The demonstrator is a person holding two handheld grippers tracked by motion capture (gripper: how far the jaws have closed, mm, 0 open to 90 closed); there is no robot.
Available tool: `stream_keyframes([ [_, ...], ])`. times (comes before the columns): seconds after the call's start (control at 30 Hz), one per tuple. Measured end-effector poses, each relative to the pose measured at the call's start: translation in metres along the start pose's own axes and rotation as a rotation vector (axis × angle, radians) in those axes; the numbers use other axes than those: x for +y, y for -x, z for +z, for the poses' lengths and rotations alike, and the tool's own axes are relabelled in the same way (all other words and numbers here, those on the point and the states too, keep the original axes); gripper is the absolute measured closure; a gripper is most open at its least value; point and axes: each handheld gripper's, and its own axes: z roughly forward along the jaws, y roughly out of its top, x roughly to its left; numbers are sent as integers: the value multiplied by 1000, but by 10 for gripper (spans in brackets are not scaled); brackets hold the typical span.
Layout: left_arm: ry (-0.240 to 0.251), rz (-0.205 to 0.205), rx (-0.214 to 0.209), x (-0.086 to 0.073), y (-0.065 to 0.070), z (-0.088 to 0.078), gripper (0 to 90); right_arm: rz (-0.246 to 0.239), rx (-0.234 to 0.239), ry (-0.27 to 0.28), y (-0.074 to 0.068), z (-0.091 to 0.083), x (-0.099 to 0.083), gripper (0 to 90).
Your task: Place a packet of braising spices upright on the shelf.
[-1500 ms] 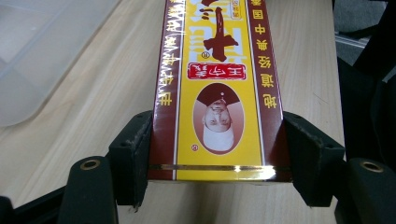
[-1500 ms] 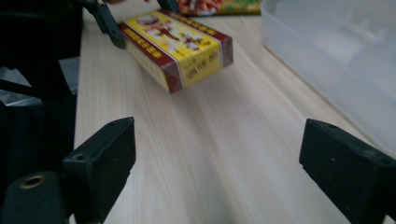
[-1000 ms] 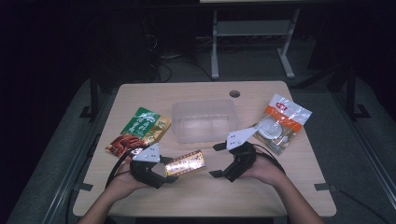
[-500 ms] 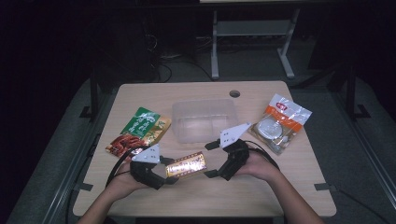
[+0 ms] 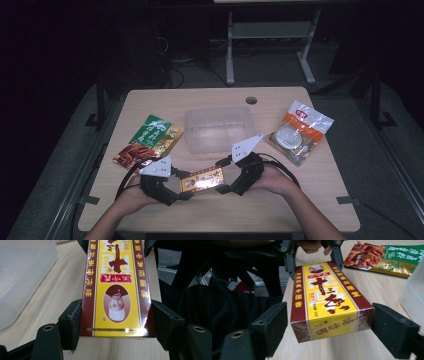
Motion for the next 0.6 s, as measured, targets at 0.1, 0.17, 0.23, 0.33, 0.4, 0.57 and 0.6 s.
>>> stream_keyframes([
  [0.1,5,4,-8,0,0,-1,319,0,16,5,0,0,0,210],
  [0.17,6,4,-9,0,0,-1,319,-4,13,6,0,-1,-1,249],
  [0.23,10,4,-15,-1,-1,0,318,-9,19,16,0,-2,-1,269],
  [0.33,9,-2,-22,-2,-1,0,318,-7,24,17,-1,-2,-1,273],
  [0.4,5,0,-24,-2,-2,0,318,-7,27,15,-1,-1,-1,272],
  [0.57,5,2,-34,-3,-2,1,319,-13,28,11,-1,-1,-2,271],
  [0.6,2,6,-34,-3,-2,1,318,-13,29,14,-1,0,-2,269],
])
